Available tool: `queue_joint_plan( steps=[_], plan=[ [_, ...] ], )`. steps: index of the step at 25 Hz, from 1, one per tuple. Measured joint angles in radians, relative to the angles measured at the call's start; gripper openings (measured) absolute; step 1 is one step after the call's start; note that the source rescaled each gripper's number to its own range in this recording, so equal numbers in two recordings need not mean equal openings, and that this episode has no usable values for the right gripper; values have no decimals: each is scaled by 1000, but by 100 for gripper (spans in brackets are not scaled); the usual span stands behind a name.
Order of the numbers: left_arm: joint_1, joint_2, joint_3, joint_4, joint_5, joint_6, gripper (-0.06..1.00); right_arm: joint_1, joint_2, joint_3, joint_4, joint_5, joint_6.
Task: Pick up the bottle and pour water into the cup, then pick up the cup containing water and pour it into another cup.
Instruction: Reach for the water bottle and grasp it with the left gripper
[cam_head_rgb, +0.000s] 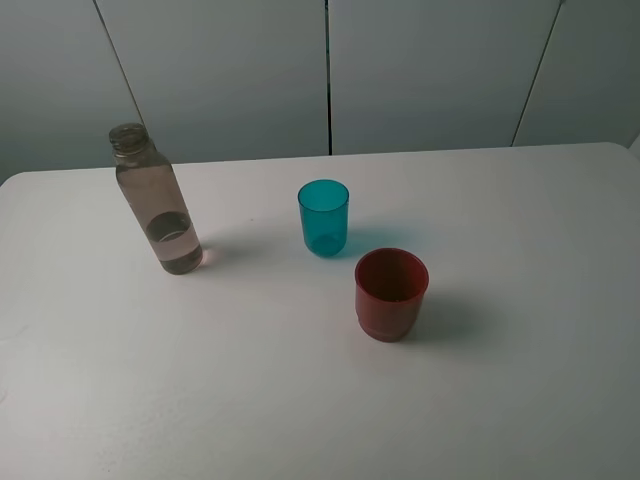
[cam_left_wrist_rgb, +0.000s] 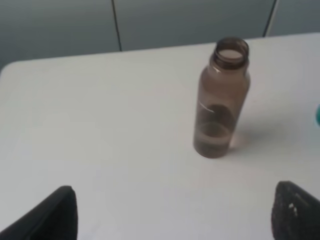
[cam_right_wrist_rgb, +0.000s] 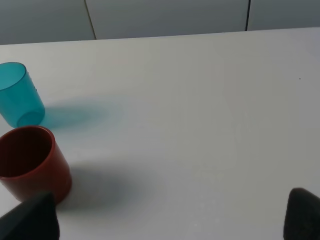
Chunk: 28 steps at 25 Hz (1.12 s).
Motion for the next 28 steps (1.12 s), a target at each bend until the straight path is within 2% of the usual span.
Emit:
queue_joint_plan(
  steps=[5,10,18,23,28],
  plan=[
    [0,58,0,-147,-26,57,95,0,0,0,0,0,0],
    [0,63,0,-219,-56,90,95,0,0,0,0,0,0],
    [-1,87,47,-233,-100,97,95,0,0,0,0,0,0],
    [-1,190,111,-208,-120,97,95,0,0,0,0,0,0],
    [-8,289,164,-190,-197,97,95,0,0,0,0,0,0]
  ],
)
